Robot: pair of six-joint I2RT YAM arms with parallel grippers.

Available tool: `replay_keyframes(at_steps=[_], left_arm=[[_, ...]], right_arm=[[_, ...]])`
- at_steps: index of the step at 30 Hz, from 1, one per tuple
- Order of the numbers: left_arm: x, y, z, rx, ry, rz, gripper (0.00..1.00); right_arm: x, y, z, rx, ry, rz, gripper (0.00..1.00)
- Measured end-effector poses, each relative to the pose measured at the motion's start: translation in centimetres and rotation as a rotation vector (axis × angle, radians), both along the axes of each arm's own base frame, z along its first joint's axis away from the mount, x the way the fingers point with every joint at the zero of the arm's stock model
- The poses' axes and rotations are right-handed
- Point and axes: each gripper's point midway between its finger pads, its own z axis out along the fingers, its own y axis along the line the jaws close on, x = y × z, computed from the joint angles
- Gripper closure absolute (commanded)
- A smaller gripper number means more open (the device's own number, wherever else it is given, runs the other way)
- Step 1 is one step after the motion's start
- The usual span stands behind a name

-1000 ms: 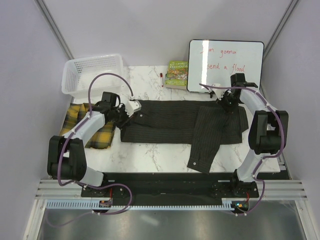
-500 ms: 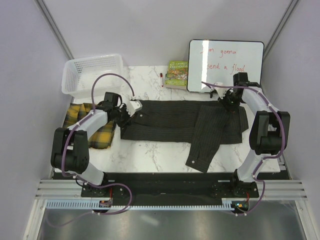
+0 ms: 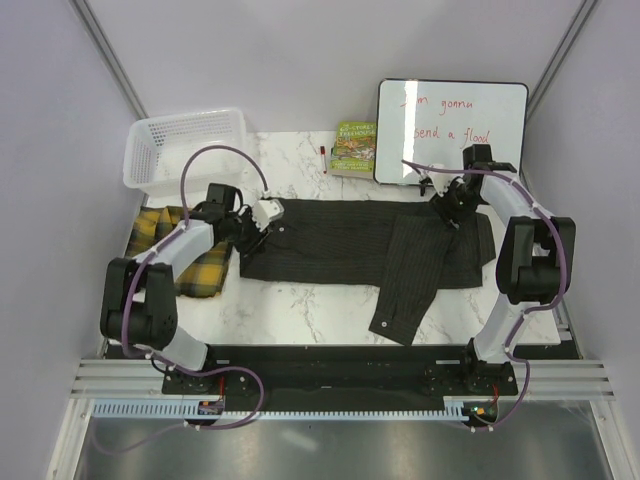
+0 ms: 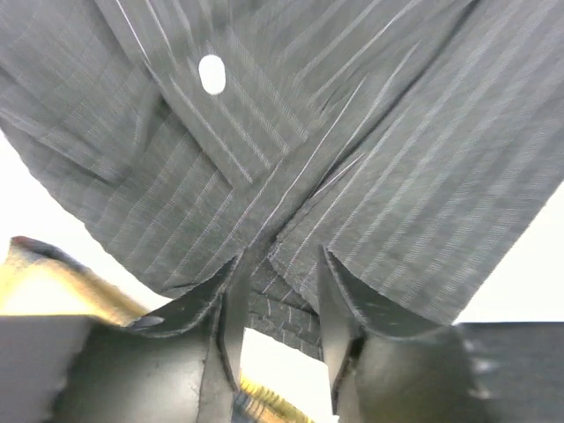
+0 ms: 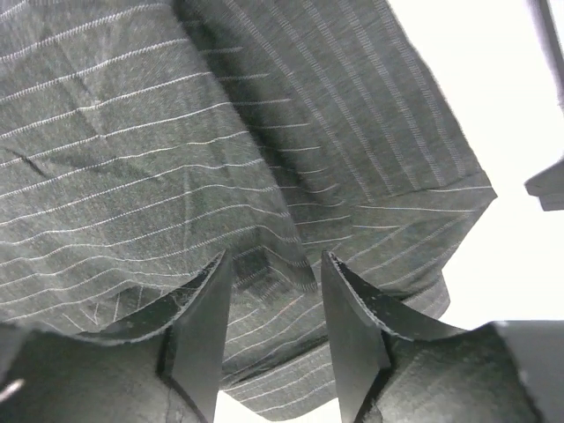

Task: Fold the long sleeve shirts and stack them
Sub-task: Fold the shirt

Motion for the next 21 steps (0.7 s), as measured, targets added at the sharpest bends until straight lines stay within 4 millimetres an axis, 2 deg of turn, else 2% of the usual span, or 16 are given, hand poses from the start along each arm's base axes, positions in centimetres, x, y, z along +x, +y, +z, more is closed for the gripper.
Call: replay_keyframes(at_steps=[2, 4, 5, 7, 9, 10, 11, 12, 14, 18, 21], left_arm=[[-0.3, -1.1, 2.6, -0.043, -0.060, -0.041, 0.46], [-1.2, -3.3, 5.8, -0.083, -0.143, -0.118, 0.46], [-2.3, -5.6, 7.8, -0.104, -0.195, -0.193, 0.45], [-4.8, -10.2, 10.2, -0.153, -0.247, -0.348, 0.45], [-8.3, -15.1, 11.0, -0.190, -0.251, -0.518, 0.45], [-10.0, -17.2, 10.7, -0.198, -0.230, -0.592, 0.45], [-10.8, -18.5, 10.2, -0.198, -0.205, -0.633, 0.45], [-12.9, -20.7, 9.6, -0.200, -0.179, -0.714, 0.45], [-15.8, -24.2, 7.0, -0.167, -0.104, -0.830, 0.46], [-19.8, -29.2, 2.7, -0.102, 0.000, -0.979, 0.47], [-21.6, -31.5, 1.1, -0.071, 0.012, -1.054, 0.45]], right_arm=[[0.4, 0.0, 0.5, 0.008, -0.011, -0.013, 0.42], [0.7, -0.1, 1.4, 0.027, -0.023, -0.034, 0.42], [0.8, -0.2, 2.0, 0.041, -0.031, -0.050, 0.43], [0.9, -0.3, 3.1, 0.079, -0.040, -0.080, 0.45], [0.5, -0.4, 4.2, 0.128, -0.041, -0.127, 0.47], [0.1, -0.5, 4.6, 0.159, -0.034, -0.152, 0.49], [-0.4, -0.4, 5.1, 0.196, -0.021, -0.177, 0.50], [-1.0, -0.4, 5.4, 0.229, -0.005, -0.203, 0.51], [-2.0, -0.5, 5.7, 0.303, 0.028, -0.259, 0.53], [-4.7, -0.6, 4.9, 0.411, 0.126, -0.360, 0.55], [-7.1, -0.3, 3.7, 0.456, 0.218, -0.409, 0.57]])
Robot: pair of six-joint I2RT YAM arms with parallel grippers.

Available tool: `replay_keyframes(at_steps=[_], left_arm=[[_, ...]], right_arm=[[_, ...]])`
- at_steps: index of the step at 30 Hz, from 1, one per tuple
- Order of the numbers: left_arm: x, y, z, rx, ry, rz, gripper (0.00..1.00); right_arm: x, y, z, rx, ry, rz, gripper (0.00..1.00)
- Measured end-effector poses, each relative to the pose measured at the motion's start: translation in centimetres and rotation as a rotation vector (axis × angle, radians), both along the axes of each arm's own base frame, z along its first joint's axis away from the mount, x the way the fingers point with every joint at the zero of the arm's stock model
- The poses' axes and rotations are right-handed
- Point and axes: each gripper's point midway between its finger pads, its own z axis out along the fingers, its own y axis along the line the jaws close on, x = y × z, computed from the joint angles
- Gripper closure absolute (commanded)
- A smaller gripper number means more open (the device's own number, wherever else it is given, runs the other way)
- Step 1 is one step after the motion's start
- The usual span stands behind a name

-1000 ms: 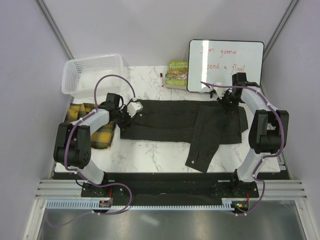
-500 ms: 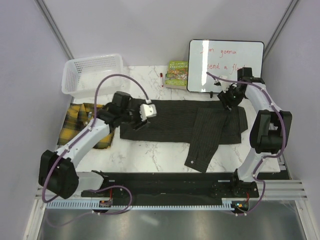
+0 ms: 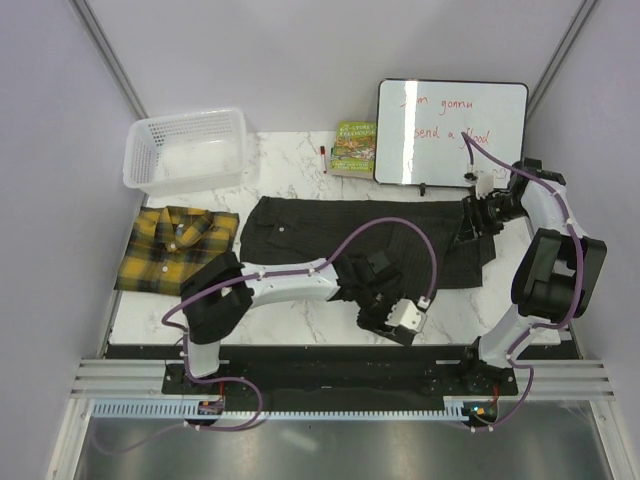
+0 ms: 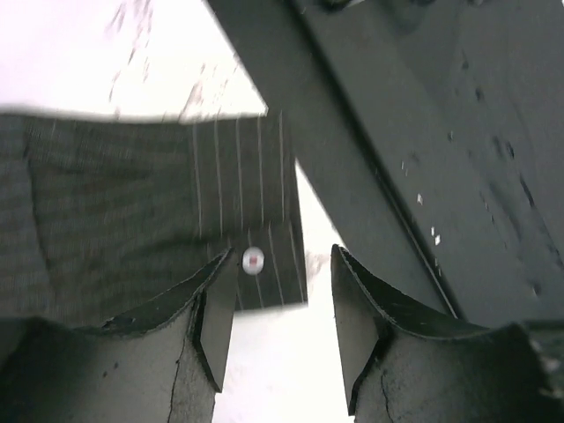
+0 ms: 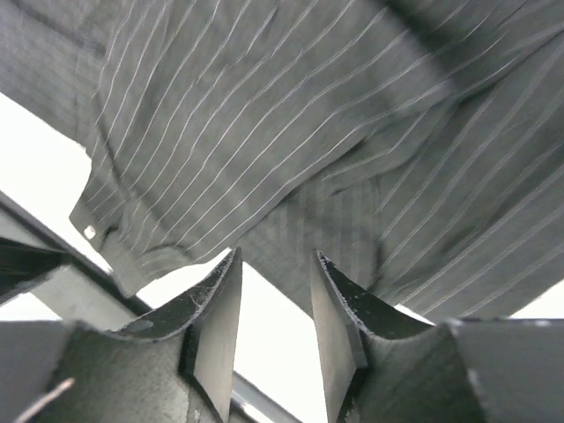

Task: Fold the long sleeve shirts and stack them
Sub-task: Fold the shirt

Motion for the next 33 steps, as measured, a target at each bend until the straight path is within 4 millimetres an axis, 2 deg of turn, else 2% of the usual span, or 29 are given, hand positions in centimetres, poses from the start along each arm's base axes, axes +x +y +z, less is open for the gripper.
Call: replay_keyframes(at_steps=[4, 8, 15, 19, 20, 24, 27, 31, 33], left_arm=[[-1.0, -2.0, -1.1, 0.013, -0.027, -0.062, 0.44], [-0.4, -3.2, -1.9, 0.017, -0.057, -0.081, 0.44], [-0.5, -3.0, -3.7, 0.053, -0.063, -0.119, 0.44], [-0.3, -3.0, -4.6, 0.073, -0.074, -0.136, 0.48], [-0.2, -3.1, -4.6, 0.074, -0.078, -0.142, 0.50], [0.1, -3.4, -4.7, 0.074, -0.098, -0.163, 0.79], [0.6, -3.7, -4.6, 0.071, -0.120, -0.175, 0.95], [0.8, -3.1, -4.5, 0.086, -0.142, -0.204, 0.98], [1.0, -2.0, -4.3, 0.115, -0.161, -0.228, 0.98]], right_arm=[[-1.9, 0.5, -0.7, 0.023, 0.073, 0.004, 0.61], [-3.0, 0.6, -1.5, 0.018, 0.108, 0.024, 0.63], [-3.9, 0.6, -3.0, 0.022, 0.160, 0.035, 0.64], [-4.3, 0.6, -3.6, 0.019, 0.178, 0.038, 0.64], [-4.4, 0.6, -3.8, 0.017, 0.183, 0.039, 0.64], [-4.9, 0.4, -4.6, 0.002, 0.202, 0.041, 0.64], [-5.1, 0.0, -5.6, -0.019, 0.219, 0.043, 0.65], [-5.2, -0.5, -6.7, -0.041, 0.234, 0.047, 0.65], [-5.1, -0.7, -7.1, -0.053, 0.236, 0.048, 0.65]])
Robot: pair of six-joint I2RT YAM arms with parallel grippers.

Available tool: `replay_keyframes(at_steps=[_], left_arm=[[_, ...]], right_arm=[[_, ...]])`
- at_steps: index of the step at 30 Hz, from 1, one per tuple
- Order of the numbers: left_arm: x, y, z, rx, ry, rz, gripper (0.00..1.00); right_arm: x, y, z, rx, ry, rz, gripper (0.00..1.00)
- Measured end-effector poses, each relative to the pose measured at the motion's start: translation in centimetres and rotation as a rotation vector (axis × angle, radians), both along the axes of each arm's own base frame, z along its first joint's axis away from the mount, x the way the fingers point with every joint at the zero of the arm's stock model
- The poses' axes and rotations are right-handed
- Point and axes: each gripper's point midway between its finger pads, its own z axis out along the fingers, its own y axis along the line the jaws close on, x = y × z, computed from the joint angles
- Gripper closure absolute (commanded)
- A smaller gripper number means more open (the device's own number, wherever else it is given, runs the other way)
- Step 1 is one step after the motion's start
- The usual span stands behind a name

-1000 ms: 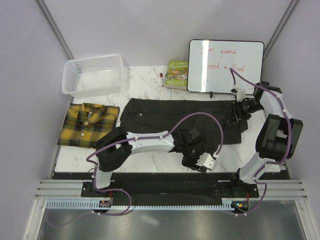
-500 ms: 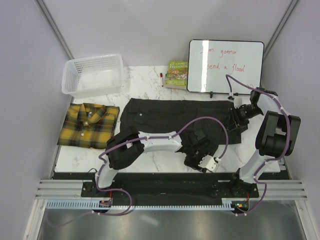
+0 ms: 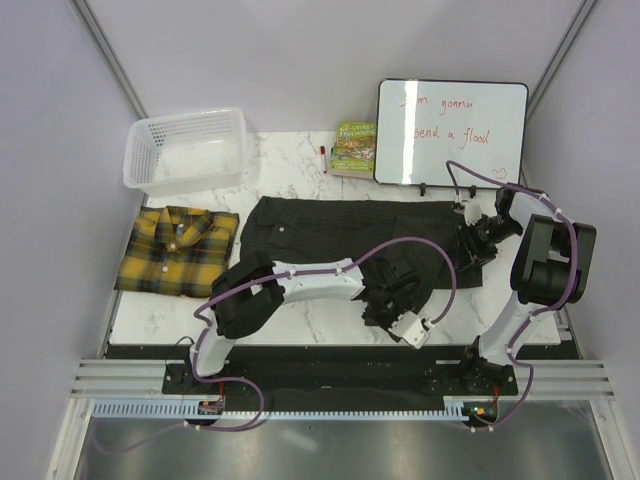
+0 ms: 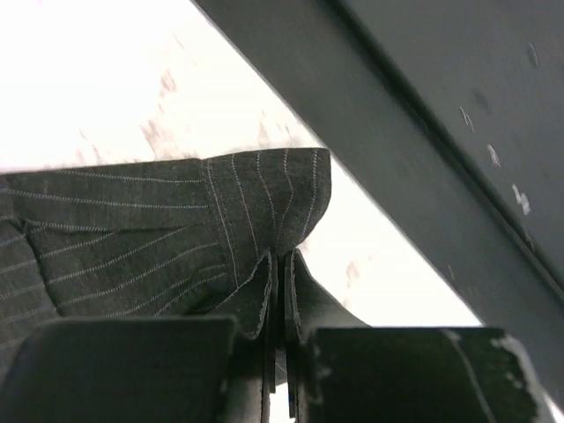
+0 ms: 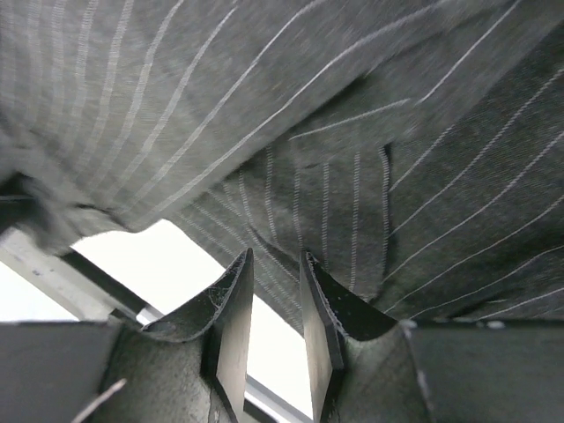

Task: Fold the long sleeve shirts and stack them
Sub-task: Fold the shirt

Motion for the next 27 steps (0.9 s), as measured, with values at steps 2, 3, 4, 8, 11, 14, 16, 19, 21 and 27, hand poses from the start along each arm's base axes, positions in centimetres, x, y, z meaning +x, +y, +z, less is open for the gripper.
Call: replay_keyframes(at_steps=[2, 3, 4, 8, 11, 14, 16, 19, 21, 27], left_arm=[[0.3, 1.3, 0.6, 0.025, -0.030, -0.029, 0.98], [0.7, 2.1, 1.0, 0.035, -0.057, -0.048, 0.98], [1.1, 2.9, 1.8, 0.039, -0.087, -0.071, 0.98], [3.9, 5.2, 5.3, 0.021, -0.219, -0.139, 0.98], [7.1, 7.0, 7.2, 0.017, -0.310, -0.156, 0.98], [11.3, 9.9, 7.9, 0.049, -0.383, -0.148, 0.98], [13.9, 11.8, 8.0, 0.075, -0.418, -0.133, 0.98], [17.0, 14.6, 8.1, 0.115, -0.458, -0.107, 0.98], [18.5, 16.1, 8.3, 0.130, -0.476, -0.098, 0.98], [20.2, 19.6, 8.9, 0.151, -0.509, -0.094, 0.98]], right_arm=[[0.2, -0.2, -0.3, -0.010, -0.004, 0.000, 0.65], [0.2, -0.3, -0.4, -0.015, -0.006, 0.001, 0.66], [0.3, -0.3, -0.5, -0.018, -0.008, 0.001, 0.66], [0.4, -0.7, -0.9, -0.036, -0.016, 0.001, 0.67], [0.4, -0.7, -1.1, -0.042, -0.020, 0.001, 0.67], [0.5, -0.8, -1.2, -0.044, -0.025, 0.001, 0.67], [0.6, -0.8, -1.2, -0.045, -0.028, 0.001, 0.67], [0.8, -0.8, -1.2, -0.046, -0.033, -0.007, 0.67], [1.0, -0.8, -1.2, -0.048, -0.035, -0.015, 0.67], [1.4, -0.9, -1.3, -0.052, -0.042, -0.045, 0.66]])
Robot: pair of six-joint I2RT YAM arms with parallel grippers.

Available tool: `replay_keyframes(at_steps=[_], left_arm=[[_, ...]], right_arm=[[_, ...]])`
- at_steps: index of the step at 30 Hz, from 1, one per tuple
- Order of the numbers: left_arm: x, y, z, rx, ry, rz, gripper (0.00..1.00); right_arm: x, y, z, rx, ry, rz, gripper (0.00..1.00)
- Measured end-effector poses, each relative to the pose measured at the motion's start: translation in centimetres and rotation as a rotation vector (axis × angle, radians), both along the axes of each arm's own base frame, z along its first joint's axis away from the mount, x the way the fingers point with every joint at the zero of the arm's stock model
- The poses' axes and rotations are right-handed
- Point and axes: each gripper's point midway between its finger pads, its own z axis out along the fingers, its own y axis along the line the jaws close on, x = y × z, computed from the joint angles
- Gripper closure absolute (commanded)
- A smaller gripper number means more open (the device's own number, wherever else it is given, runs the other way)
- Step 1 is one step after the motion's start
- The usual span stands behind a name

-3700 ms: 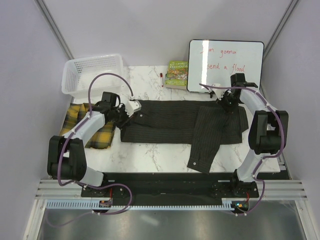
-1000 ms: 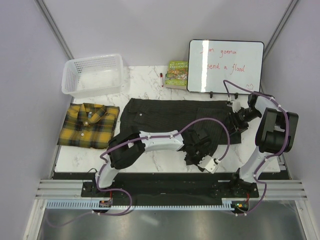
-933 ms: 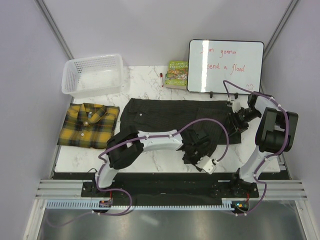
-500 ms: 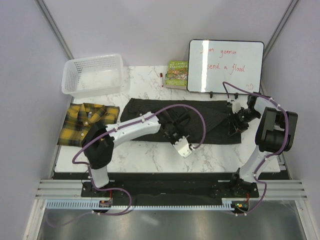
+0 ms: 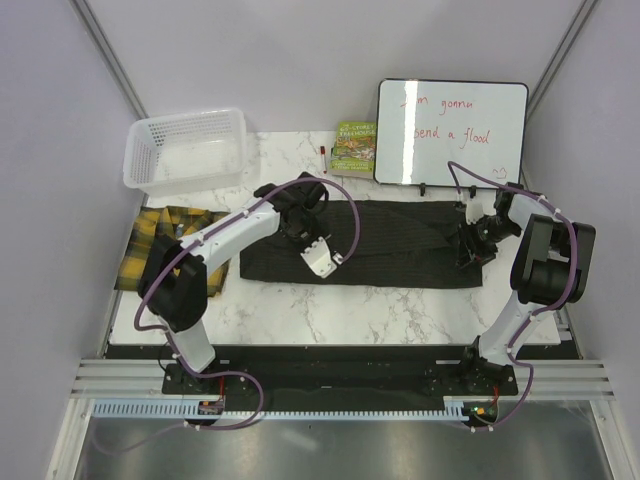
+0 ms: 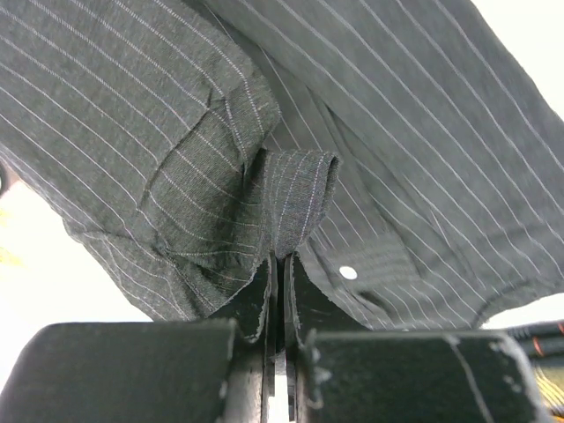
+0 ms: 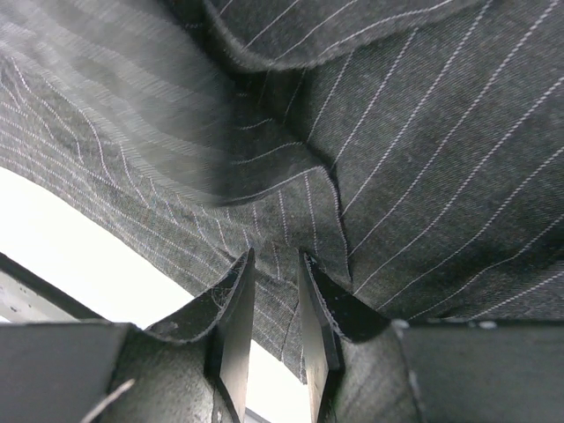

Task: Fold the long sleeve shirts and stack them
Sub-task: Fold the shirt

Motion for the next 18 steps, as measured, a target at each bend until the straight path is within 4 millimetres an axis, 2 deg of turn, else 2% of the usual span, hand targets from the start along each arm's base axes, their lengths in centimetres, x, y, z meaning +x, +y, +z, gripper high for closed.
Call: replay_keyframes(at_steps=[7, 12, 16, 18], left_arm=[[0.9, 3.1, 0.3, 0.015, 0.001, 0.027, 0.98], [-0.1, 4.2, 0.9, 0.024, 0.033, 0.021, 0.97], [-0.1, 5.0, 0.6, 0.006, 0.052, 0.029, 0.85], [0.5, 5.9, 0.0, -0.006, 0.054, 0.049, 0.73]], right_arm=[[0.4, -0.1, -0.1, -0.008, -0.006, -0.026, 0.65], [0.6, -0.1, -0.1, -0.009, -0.009, -0.039, 0.65], [0.6, -0.2, -0.1, -0.015, -0.009, -0.039, 0.65], [0.6, -0.3, -0.1, -0.016, -0.008, -0.039, 0.66]])
